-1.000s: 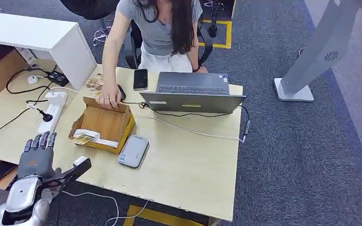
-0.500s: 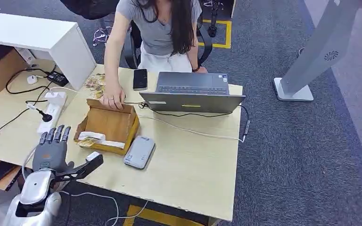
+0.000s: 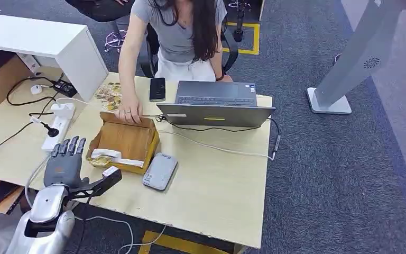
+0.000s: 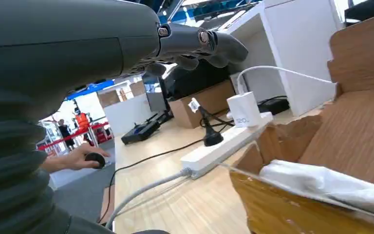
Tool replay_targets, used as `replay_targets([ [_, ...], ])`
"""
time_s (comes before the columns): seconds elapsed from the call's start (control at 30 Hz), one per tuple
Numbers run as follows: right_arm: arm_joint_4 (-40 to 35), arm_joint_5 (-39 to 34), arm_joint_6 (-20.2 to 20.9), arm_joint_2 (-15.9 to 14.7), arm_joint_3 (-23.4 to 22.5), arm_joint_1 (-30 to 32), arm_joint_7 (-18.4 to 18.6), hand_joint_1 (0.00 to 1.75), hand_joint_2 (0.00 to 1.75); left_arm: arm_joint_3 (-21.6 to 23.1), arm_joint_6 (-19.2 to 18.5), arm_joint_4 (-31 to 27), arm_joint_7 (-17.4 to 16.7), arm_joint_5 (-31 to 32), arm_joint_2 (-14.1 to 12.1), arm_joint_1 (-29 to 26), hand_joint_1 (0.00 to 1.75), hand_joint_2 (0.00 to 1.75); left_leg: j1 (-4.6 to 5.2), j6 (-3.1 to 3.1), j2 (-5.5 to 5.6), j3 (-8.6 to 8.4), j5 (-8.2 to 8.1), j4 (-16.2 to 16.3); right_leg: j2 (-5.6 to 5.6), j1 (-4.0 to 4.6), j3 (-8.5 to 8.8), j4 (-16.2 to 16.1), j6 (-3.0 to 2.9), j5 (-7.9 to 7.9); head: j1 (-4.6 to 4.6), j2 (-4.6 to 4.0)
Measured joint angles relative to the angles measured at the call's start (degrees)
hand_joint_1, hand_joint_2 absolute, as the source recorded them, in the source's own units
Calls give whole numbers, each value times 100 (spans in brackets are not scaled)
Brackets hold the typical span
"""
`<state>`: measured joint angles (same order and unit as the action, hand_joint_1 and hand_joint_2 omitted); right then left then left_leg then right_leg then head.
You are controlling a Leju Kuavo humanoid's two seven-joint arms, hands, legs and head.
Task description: Pass the card to the sensor for recognition and then transmit it.
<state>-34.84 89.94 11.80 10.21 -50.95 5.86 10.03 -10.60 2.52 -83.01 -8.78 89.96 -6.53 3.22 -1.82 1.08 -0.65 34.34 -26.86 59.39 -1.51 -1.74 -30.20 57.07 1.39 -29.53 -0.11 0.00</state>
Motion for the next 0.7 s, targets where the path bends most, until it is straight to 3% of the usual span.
replay_targets([
  [0.7, 120, 0, -63, -42, 103, -47, 35, 0, 0, 564, -61, 284, -179, 0, 59, 230, 0, 175, 0, 0, -1, 1, 0, 0, 1, 0, -2, 0, 0, 0, -2, 0],
])
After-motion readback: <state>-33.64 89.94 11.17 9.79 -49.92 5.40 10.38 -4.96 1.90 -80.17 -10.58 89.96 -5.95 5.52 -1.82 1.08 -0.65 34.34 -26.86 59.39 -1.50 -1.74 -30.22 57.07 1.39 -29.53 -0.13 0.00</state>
